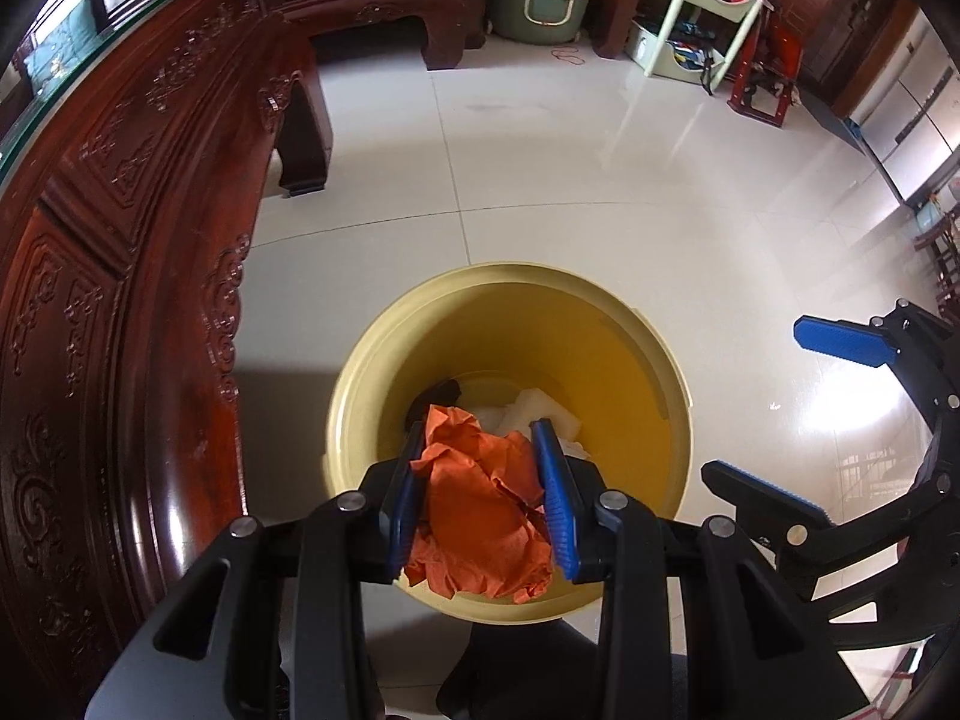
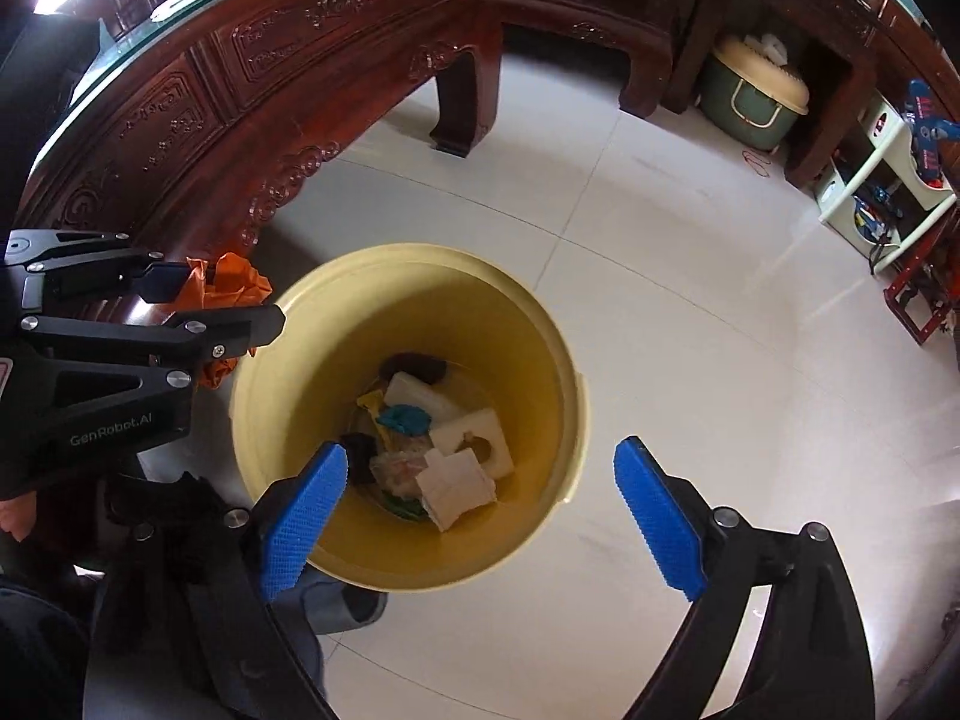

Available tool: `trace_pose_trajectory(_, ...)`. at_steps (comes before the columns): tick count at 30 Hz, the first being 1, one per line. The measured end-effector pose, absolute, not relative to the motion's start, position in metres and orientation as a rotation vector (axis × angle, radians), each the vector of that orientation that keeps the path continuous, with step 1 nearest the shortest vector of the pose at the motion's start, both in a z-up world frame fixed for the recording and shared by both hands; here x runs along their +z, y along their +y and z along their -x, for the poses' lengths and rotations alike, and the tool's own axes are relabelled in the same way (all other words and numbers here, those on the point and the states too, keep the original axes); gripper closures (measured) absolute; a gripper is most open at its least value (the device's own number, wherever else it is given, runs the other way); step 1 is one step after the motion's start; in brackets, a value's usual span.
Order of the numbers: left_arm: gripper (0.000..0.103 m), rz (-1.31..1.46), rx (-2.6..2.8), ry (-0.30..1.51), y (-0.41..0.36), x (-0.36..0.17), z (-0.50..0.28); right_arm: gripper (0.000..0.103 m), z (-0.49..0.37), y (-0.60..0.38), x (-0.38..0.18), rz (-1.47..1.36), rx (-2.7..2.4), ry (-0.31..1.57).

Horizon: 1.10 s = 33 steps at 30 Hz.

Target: Collect trash

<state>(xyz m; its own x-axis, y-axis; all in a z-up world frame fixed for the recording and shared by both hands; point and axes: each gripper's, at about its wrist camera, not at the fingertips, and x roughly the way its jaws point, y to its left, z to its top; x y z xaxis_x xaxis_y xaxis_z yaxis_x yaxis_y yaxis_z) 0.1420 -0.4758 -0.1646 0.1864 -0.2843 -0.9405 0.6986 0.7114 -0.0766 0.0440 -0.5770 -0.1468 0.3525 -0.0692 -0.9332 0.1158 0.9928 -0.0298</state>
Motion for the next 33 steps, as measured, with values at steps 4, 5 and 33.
trace_pose_trajectory(4, 0.066, -0.426, -0.748, 1.202, -0.488, -0.167, -0.137, 0.015, -0.037, -0.586, -0.145, -0.045, -0.148, 1.207)
trace_pose_trajectory(5, 0.063, -0.425, -0.753, 1.204, -0.49, -0.167, -0.136, 0.015, -0.036, -0.588, -0.145, -0.045, -0.155, 1.209)
trace_pose_trajectory(33, 0.024, -0.375, -0.733, 1.058, -0.457, -0.112, -0.125, 0.015, -0.017, -0.58, -0.106, -0.041, -0.221, 1.116)
